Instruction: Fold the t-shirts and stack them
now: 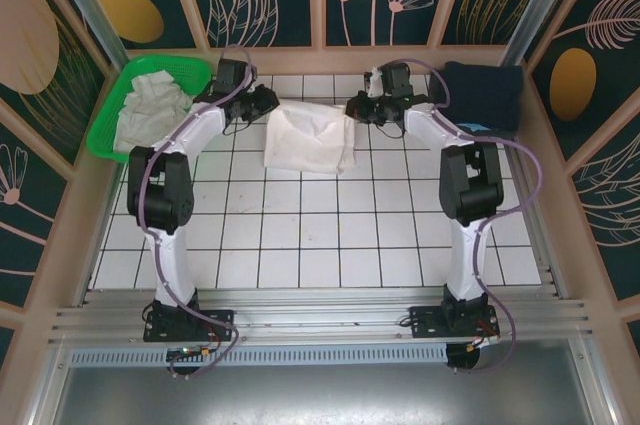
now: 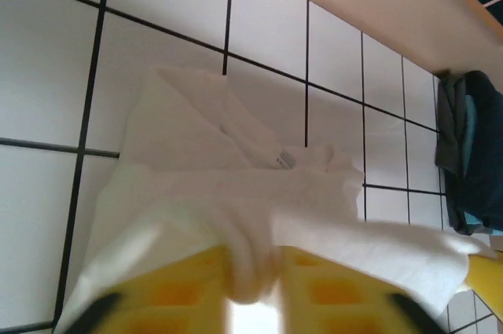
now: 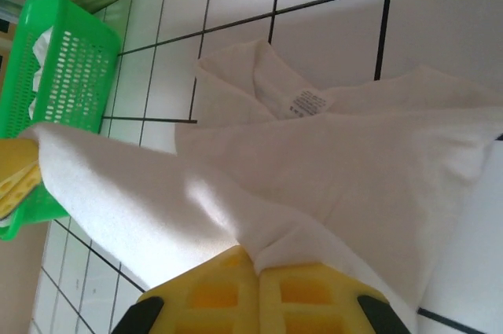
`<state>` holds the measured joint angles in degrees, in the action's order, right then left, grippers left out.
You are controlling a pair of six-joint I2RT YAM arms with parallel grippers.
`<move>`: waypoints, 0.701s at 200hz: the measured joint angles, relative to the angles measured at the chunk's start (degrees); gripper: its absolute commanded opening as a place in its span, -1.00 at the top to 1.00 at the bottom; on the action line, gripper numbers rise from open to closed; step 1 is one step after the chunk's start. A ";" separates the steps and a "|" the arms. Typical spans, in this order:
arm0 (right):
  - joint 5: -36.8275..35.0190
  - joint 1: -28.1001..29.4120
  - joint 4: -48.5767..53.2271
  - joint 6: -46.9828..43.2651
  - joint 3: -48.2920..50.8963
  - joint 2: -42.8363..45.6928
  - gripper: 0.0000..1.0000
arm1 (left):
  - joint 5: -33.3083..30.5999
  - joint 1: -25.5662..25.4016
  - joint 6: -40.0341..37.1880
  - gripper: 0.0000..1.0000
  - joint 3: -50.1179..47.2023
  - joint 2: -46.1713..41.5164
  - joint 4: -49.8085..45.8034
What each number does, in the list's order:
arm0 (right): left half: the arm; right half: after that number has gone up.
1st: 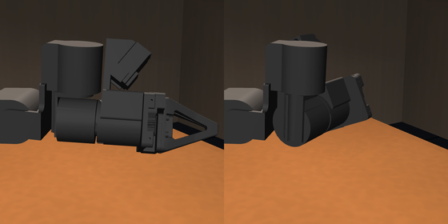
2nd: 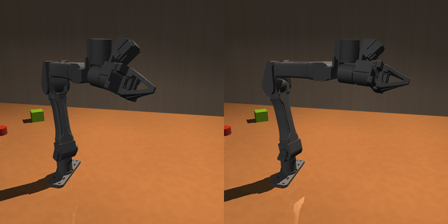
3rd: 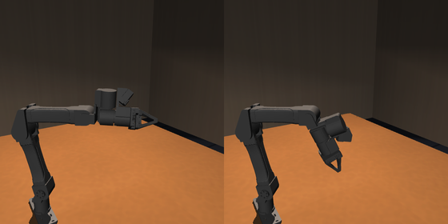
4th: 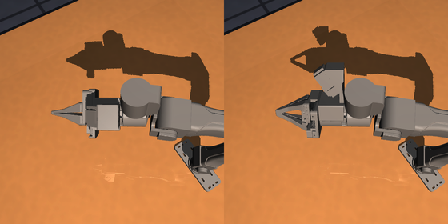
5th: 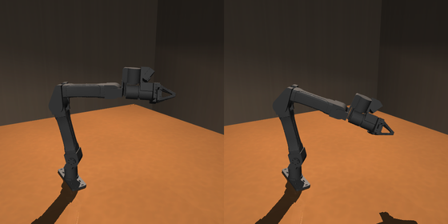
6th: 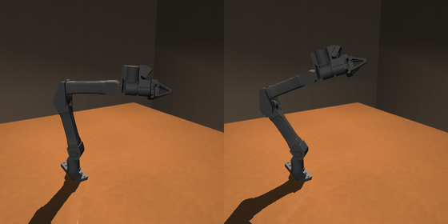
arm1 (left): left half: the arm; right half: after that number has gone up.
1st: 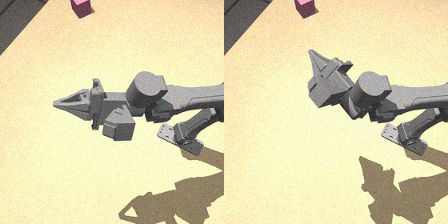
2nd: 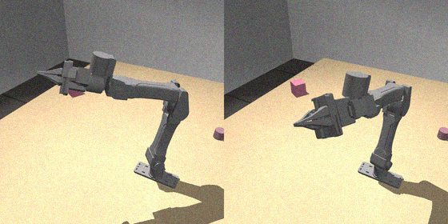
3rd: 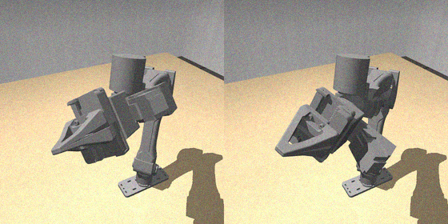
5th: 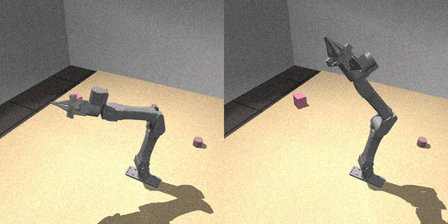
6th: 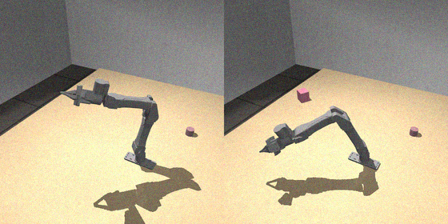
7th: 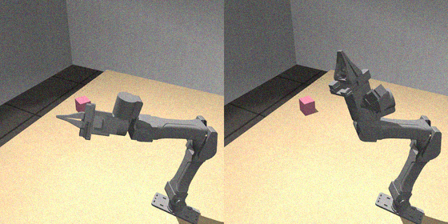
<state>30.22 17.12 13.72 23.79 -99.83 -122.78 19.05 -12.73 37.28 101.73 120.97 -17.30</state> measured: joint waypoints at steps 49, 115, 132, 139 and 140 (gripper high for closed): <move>0.52 -3.06 4.33 -0.85 -16.96 -16.31 0.28 | -1.33 1.66 -2.71 -0.05 14.58 11.32 -4.35; -11.32 -3.23 9.03 -3.21 -17.59 -14.45 0.13 | -0.17 1.33 -8.94 -0.04 10.71 10.80 -5.25; -13.29 -1.18 7.85 -3.45 -12.46 -10.54 0.16 | 0.70 0.04 -9.88 0.02 9.42 10.82 -4.42; -13.27 -0.11 7.30 -3.58 -11.21 -9.53 0.21 | 1.36 -0.57 -10.10 0.03 8.44 10.82 -3.45; -13.29 0.15 7.13 -3.54 -11.04 -9.33 0.22 | 1.42 -0.63 -10.14 0.03 8.33 10.82 -3.39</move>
<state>16.93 17.28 20.84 20.25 -110.87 -132.11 20.47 -13.37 27.14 110.06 131.79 -20.69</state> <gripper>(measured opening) 0.420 0.494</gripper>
